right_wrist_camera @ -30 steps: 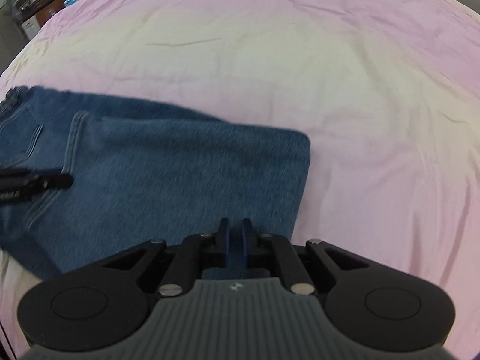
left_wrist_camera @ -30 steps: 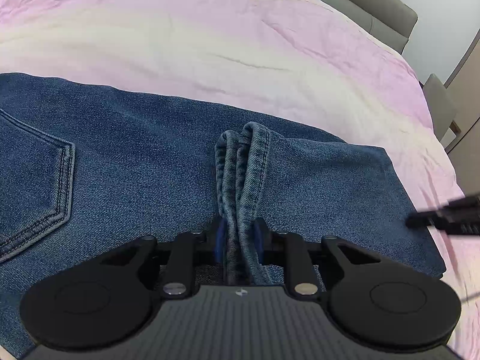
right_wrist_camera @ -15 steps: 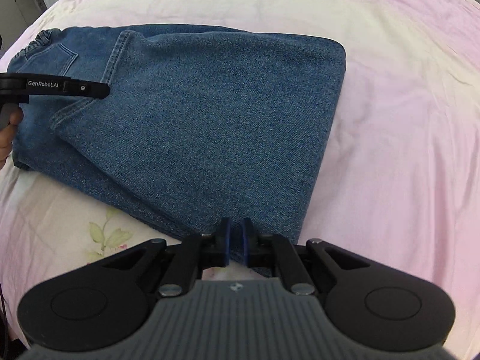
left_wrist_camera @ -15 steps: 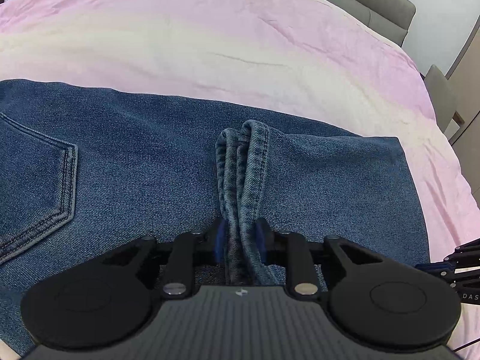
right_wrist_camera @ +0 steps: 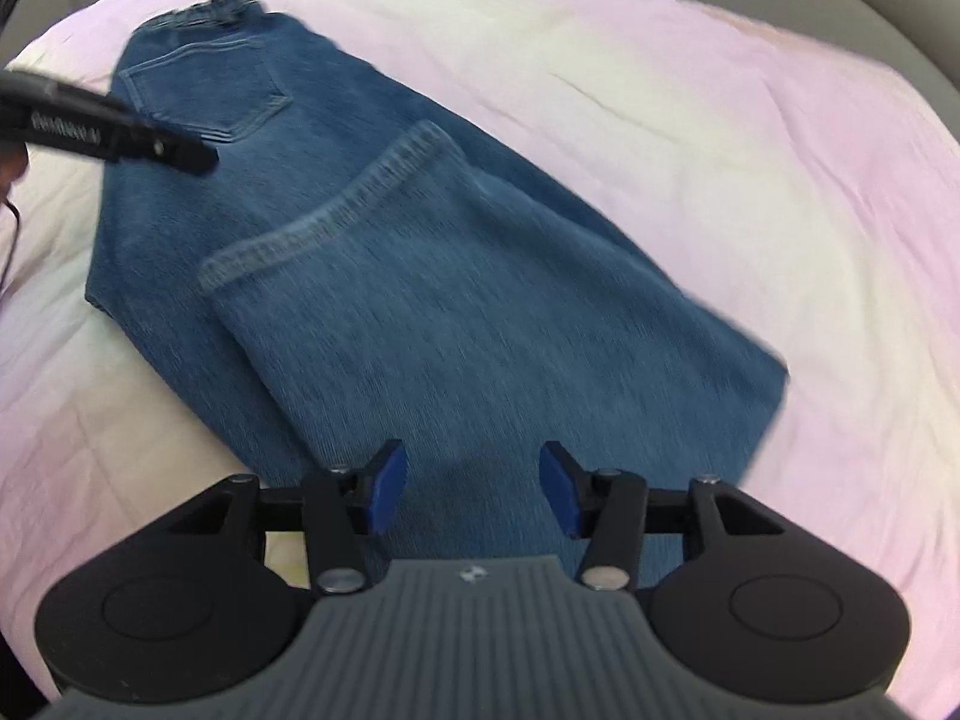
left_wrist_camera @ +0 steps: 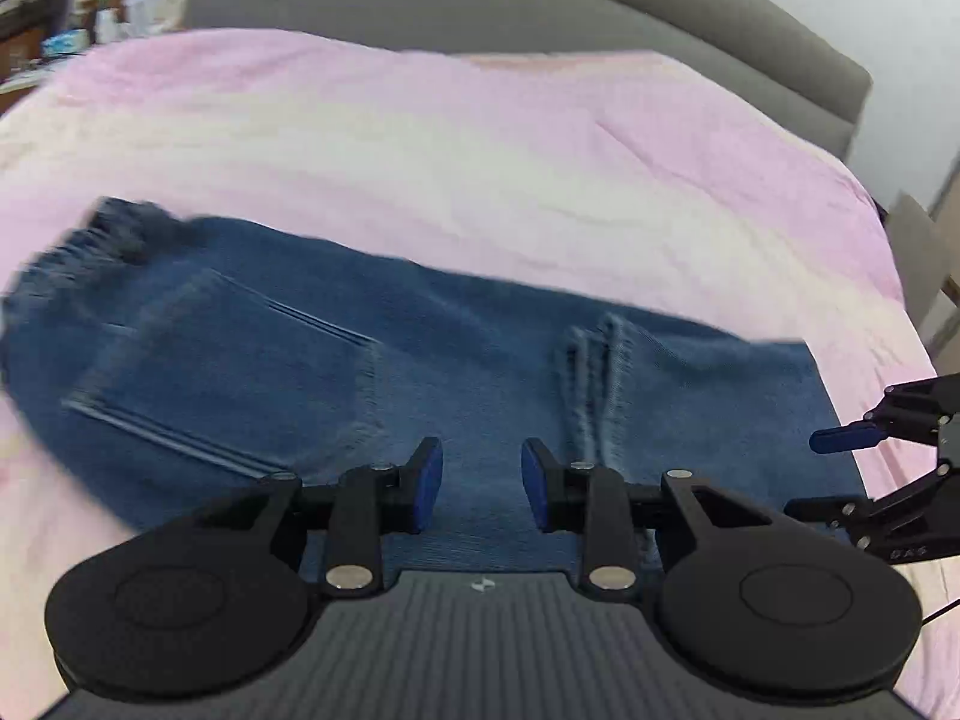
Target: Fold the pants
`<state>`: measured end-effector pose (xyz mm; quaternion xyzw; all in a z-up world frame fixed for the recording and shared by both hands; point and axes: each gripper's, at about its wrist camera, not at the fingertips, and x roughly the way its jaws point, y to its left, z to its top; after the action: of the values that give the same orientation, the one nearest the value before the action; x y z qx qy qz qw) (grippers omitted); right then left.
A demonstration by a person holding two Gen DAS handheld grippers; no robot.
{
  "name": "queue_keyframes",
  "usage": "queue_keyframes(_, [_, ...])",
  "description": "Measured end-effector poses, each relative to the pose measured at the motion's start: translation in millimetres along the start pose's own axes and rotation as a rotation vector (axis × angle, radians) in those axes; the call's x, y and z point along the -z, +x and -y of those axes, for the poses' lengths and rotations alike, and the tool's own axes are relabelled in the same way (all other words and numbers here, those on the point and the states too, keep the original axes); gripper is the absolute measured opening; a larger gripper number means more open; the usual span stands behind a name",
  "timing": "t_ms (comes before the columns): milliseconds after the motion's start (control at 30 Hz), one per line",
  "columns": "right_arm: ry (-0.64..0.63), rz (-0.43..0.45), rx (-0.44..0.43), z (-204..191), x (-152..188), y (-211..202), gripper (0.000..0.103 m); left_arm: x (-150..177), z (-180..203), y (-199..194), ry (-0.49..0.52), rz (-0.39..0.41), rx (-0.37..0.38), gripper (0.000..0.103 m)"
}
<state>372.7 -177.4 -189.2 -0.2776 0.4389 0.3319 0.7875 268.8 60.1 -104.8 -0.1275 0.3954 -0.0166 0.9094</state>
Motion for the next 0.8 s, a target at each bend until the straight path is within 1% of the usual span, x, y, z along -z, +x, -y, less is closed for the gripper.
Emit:
queue_keyframes(33, [-0.038, 0.011, -0.005, -3.7, -8.8, 3.2, 0.058, -3.1, -9.3, -8.1, -0.015, 0.017, -0.025, 0.036])
queue_keyframes(100, [-0.123, 0.036, -0.016, -9.8, -29.1, 9.2, 0.066, -11.1, -29.3, -23.2, -0.041, 0.056, -0.091, 0.036])
queue_keyframes(167, [-0.206, 0.056, -0.026, -15.4, -45.7, 17.3, 0.071, -17.2, -50.6, -32.2, -0.072, 0.084, -0.144, 0.037])
queue_keyframes(200, [-0.256, 0.061, -0.038, -18.2, -54.4, 22.5, 0.076, -17.9, -60.4, -33.4, -0.095, 0.088, -0.16, 0.038])
queue_keyframes(267, [-0.35, 0.053, -0.04, -24.1, -66.2, 32.2, 0.08, -20.0, -85.6, -30.5, -0.174, 0.078, -0.19, 0.04])
queue_keyframes(333, [-0.433, 0.016, -0.065, -31.0, -78.0, 45.7, 0.08, -17.0, -110.5, -27.4, -0.264, 0.072, -0.213, 0.04])
queue_keyframes(400, [-0.473, -0.018, -0.097, -34.1, -87.5, 57.1, 0.08, -14.6, -128.5, -27.5, -0.34, 0.073, -0.216, 0.04])
queue_keyframes(433, [-0.482, -0.027, -0.117, -35.6, -92.8, 62.9, 0.08, -13.9, -136.9, -28.9, -0.377, 0.083, -0.206, 0.04])
queue_keyframes(533, [-0.511, -0.053, -0.159, -42.4, -106.9, 76.6, 0.082, -10.4, -151.3, -32.0, -0.444, 0.107, -0.2, 0.048])
queue_keyframes(600, [-0.56, -0.08, -0.173, -46.3, -112.5, 85.0, 0.084, -8.9, -157.7, -30.9, -0.464, 0.116, -0.208, 0.057])
queue_keyframes(667, [-0.58, -0.109, -0.189, -48.3, -120.1, 92.4, 0.085, -7.1, -164.6, -27.2, -0.492, 0.113, -0.215, 0.061])
queue_keyframes(733, [-0.597, -0.135, -0.202, -50.1, -123.6, 98.2, 0.085, -5.4, -172.0, -22.7, -0.538, 0.1, -0.222, 0.062])
queue_keyframes(800, [-0.606, -0.163, -0.215, -54.4, -126.3, 106.5, 0.085, -2.6, -180.6, -19.0, -0.577, 0.094, -0.208, 0.064])
